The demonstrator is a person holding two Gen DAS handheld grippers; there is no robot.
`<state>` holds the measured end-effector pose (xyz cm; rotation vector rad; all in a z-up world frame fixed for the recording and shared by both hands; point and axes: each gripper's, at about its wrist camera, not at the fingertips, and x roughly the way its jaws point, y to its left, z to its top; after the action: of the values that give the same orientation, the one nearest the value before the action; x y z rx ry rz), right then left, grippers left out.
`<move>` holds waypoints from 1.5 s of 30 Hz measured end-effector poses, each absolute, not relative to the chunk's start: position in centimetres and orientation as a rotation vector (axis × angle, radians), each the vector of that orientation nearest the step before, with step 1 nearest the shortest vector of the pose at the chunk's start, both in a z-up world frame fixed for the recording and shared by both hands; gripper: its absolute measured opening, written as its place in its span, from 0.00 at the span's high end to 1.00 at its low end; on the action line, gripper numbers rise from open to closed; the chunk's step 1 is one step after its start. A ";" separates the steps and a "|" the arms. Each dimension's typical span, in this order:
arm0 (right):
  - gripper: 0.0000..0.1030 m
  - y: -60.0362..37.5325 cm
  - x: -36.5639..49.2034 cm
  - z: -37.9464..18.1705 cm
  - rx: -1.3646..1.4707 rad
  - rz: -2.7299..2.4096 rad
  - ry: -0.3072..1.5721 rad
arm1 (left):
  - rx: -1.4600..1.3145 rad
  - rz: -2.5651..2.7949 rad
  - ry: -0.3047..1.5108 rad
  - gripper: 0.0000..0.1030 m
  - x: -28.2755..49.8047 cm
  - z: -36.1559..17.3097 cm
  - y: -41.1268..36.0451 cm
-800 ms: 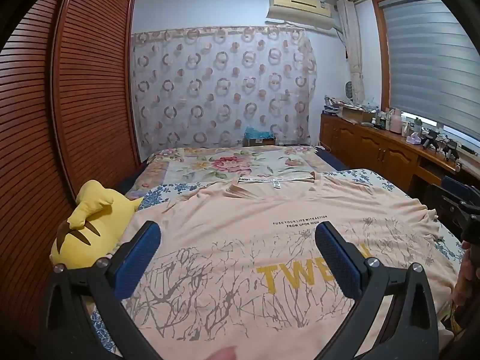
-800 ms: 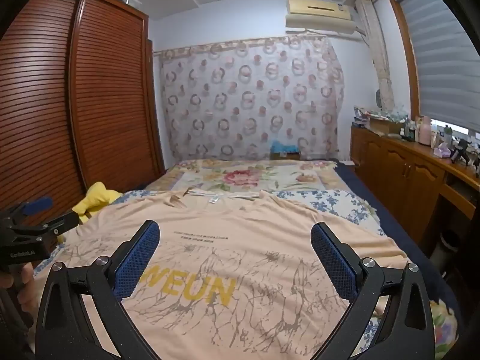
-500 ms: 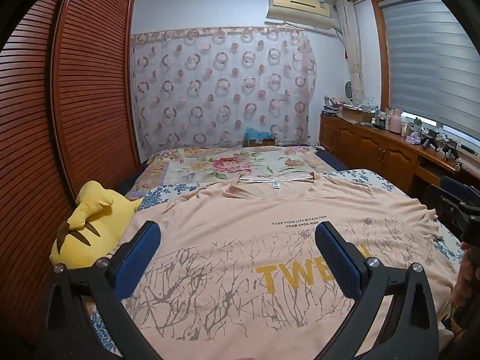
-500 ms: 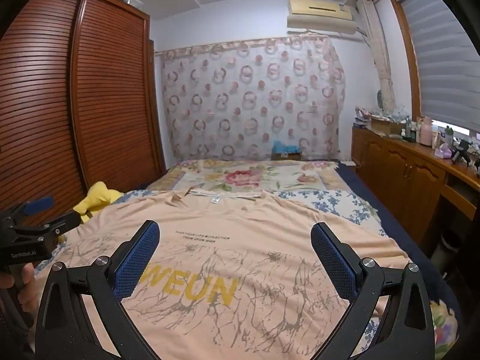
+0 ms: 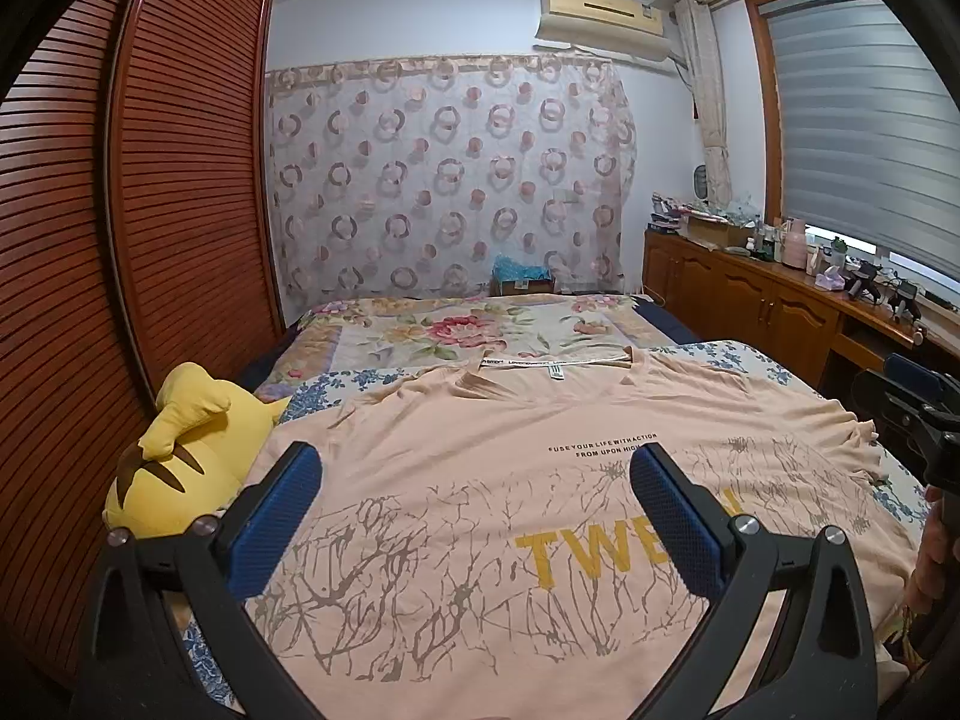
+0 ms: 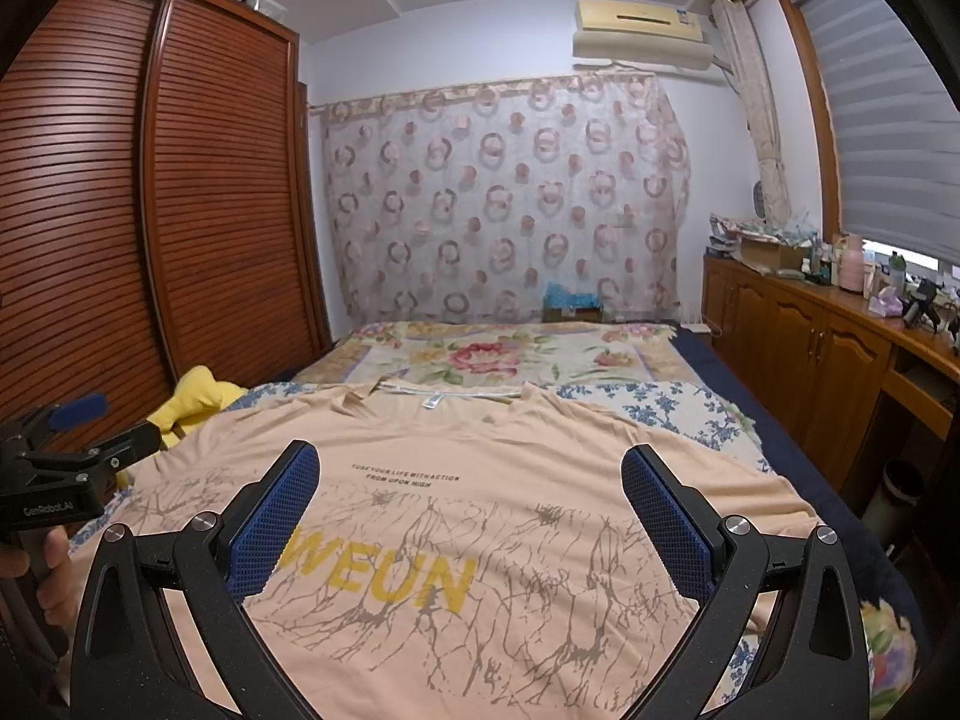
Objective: Fold small clothes
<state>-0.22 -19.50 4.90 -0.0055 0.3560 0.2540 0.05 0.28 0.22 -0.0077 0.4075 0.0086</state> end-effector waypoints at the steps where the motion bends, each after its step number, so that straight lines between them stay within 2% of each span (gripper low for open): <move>1: 0.00 -19.5 -0.2 4.9 -0.005 0.255 0.356 | -0.008 0.008 0.407 0.00 0.0 0.2 0.3; 45: 0.00 -19.6 -0.3 4.9 -0.001 0.255 0.352 | -0.007 0.014 0.389 0.00 -0.6 1.4 0.4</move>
<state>-0.25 -19.59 4.87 -0.0009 0.3524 0.2550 -0.57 0.40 1.41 -0.0068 0.3891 0.0142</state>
